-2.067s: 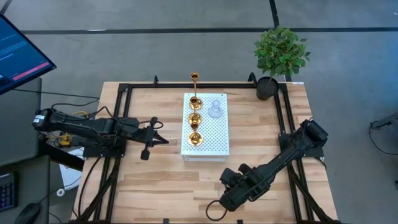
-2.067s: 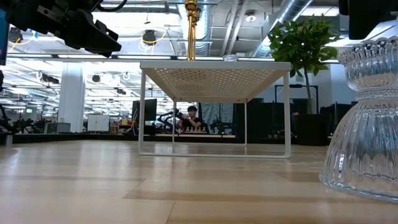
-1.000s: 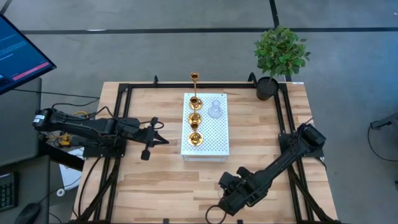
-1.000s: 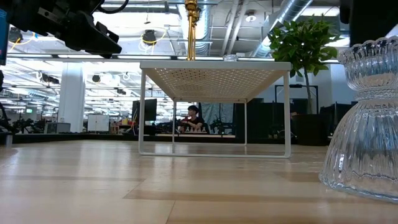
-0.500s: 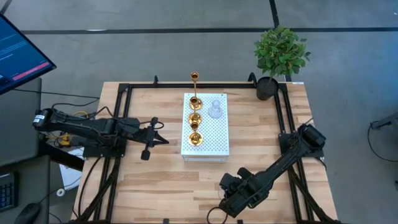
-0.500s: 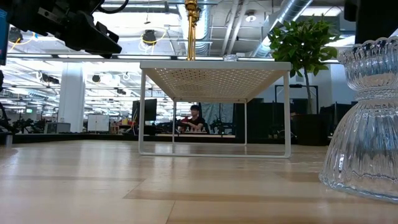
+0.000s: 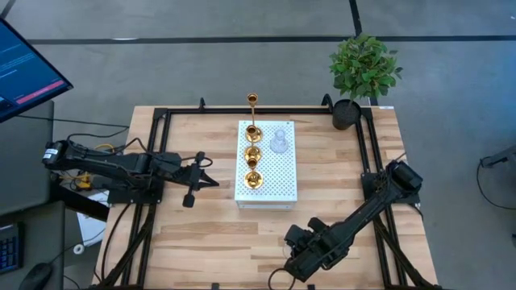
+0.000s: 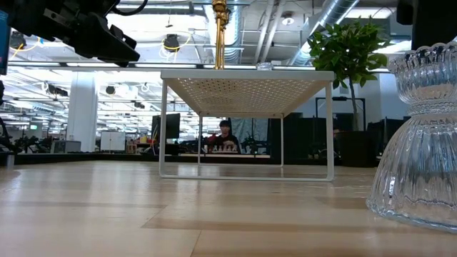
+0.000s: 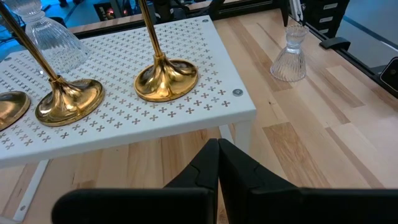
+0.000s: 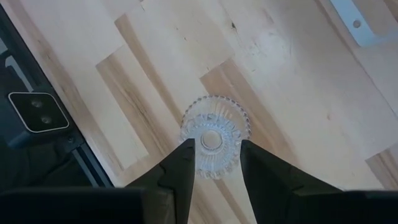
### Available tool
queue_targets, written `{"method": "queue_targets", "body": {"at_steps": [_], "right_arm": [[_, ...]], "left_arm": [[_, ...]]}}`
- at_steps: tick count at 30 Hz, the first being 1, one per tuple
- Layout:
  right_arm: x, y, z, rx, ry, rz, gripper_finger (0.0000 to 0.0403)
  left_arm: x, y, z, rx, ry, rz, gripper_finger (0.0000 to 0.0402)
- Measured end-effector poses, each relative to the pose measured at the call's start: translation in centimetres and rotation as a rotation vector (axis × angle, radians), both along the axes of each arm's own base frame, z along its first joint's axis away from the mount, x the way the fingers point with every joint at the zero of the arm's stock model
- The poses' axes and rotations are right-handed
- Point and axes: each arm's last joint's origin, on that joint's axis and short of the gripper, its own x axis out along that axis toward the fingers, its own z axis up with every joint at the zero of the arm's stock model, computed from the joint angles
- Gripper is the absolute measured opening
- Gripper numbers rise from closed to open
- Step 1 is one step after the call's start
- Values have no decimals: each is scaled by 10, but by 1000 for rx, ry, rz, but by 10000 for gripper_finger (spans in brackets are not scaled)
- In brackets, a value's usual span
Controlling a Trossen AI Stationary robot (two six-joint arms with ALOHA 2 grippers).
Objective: Pick & Place candle stick holders
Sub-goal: Put the transparent candle holder on the shelf aligned with the other transparent candle holder
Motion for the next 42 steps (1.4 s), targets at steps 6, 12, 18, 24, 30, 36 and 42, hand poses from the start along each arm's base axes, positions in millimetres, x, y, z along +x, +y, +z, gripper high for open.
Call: {"method": "queue_targets", "body": {"at_steps": [6, 12, 18, 24, 30, 36, 42], "right_arm": [[-1, 0, -3, 28, 14, -26, 120], [0, -5, -30, 114, 27, -47, 120], [4, -6, -34, 127, 4, -23, 110], [4, -7, -34, 120, 11, 3, 33], [4, -8, -34, 126, 27, 18, 27], [10, -7, -21, 122, 44, 105, 15], [18, -14, 0, 89, 60, 125, 15]], "left_arm": [[0, 0, 0, 0, 0, 0, 8], [0, 0, 0, 0, 0, 0, 8], [0, 0, 0, 0, 0, 0, 8], [0, 0, 0, 0, 0, 0, 8], [0, 0, 0, 0, 0, 0, 8], [0, 0, 0, 0, 0, 0, 8], [0, 0, 0, 0, 0, 0, 8]]}}
